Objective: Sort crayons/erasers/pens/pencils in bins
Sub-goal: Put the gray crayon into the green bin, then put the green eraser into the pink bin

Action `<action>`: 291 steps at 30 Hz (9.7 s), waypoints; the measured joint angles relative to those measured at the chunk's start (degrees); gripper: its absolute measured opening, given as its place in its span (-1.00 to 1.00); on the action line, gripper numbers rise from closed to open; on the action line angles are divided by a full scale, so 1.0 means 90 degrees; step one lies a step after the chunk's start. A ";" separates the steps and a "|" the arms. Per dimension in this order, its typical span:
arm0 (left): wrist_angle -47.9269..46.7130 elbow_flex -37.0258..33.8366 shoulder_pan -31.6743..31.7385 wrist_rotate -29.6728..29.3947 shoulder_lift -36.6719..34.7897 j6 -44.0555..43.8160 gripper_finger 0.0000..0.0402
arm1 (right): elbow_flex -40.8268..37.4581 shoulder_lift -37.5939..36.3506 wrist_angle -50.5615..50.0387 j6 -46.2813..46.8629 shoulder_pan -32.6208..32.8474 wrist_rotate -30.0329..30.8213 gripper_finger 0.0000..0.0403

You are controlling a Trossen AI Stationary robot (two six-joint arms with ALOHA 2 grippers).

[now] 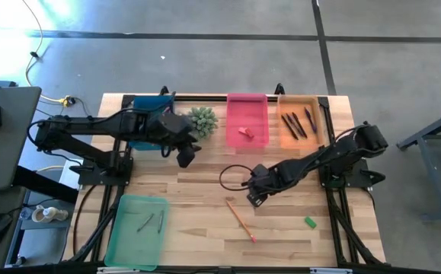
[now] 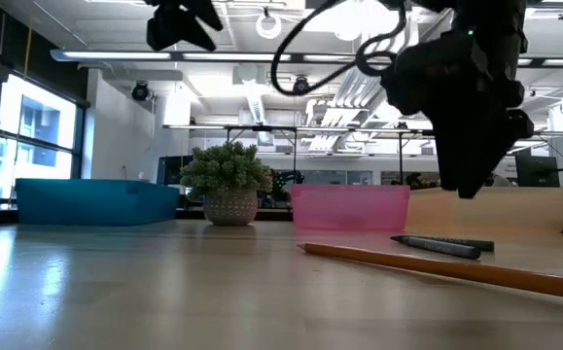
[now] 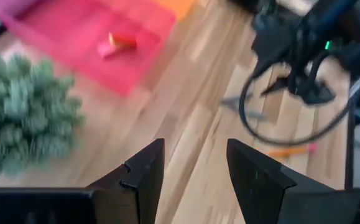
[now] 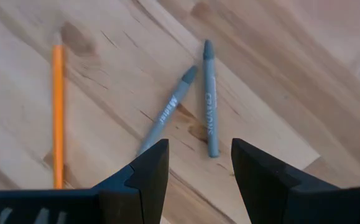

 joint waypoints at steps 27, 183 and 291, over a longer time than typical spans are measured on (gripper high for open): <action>-0.0936 0.0000 -0.0774 -0.0319 0.0000 -0.0221 -0.19 | 0.0032 0.1193 -0.0084 0.0806 -0.0026 -0.0218 -0.67; -0.0520 -0.2399 -0.5701 -0.0033 -0.0365 -0.8169 -0.95 | 0.2022 -0.0445 -0.3083 -0.3713 -0.0245 0.1037 -0.20; 0.0160 -0.0419 -0.5384 -0.3141 0.0216 -0.7328 -0.41 | -0.2388 -0.0909 0.0495 0.4354 0.4347 -0.0852 -0.82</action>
